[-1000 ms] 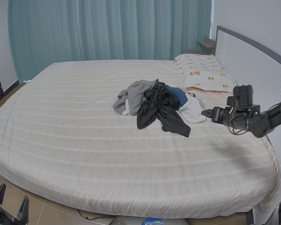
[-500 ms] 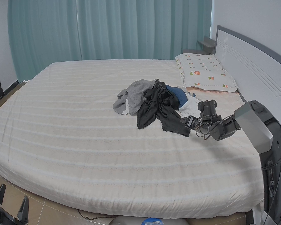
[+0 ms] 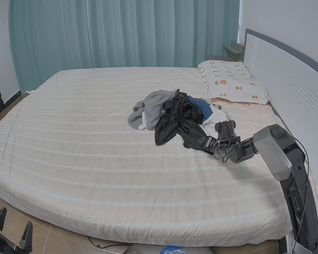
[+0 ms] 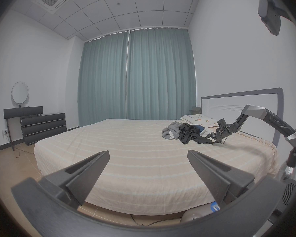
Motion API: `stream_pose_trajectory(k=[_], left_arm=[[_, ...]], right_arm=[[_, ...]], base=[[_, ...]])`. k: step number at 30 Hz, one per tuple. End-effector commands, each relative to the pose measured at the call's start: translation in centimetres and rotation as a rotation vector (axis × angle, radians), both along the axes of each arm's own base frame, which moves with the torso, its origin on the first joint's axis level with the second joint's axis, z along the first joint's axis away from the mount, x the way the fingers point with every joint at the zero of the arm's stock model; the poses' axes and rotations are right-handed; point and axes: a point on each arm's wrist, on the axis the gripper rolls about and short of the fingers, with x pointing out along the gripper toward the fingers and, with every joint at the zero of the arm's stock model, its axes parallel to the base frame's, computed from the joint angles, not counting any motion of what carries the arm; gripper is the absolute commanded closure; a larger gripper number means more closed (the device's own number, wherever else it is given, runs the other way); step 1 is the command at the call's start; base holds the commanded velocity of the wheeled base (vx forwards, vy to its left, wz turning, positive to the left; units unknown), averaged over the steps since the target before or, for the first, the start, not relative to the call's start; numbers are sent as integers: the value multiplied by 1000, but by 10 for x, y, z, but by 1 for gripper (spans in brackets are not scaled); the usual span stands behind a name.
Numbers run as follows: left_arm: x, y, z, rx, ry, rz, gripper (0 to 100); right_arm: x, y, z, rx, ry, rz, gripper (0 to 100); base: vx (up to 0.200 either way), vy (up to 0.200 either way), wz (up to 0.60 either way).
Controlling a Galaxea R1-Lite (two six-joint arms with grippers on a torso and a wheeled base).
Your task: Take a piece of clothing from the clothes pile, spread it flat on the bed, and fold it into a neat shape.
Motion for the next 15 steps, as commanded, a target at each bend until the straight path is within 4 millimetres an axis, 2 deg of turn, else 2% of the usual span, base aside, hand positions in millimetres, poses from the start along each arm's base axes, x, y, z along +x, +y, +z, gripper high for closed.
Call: stream_pose_trajectory(k=[1,3,11,12,15], left_arm=[[0,0,-5,0,-2,0,0],[0,0,-5,0,-2,0,0],[0,0,-5,0,-2,0,0],[0,0,-5,0,-2,0,0],[0,0,-5,0,-2,0,0]], right_arm=[[3,8,-7,19,-3,2,0],[4,15,-12,20,-3,11,0],[15,18,-18,16,-35,-14,0],[15,17,-18,16,-34,-16,100],[16,16,-14,19,-42,-28,100]], base=[[0,0,0],[0,0,0],[0,0,0],[0,0,0],[0,0,0]])
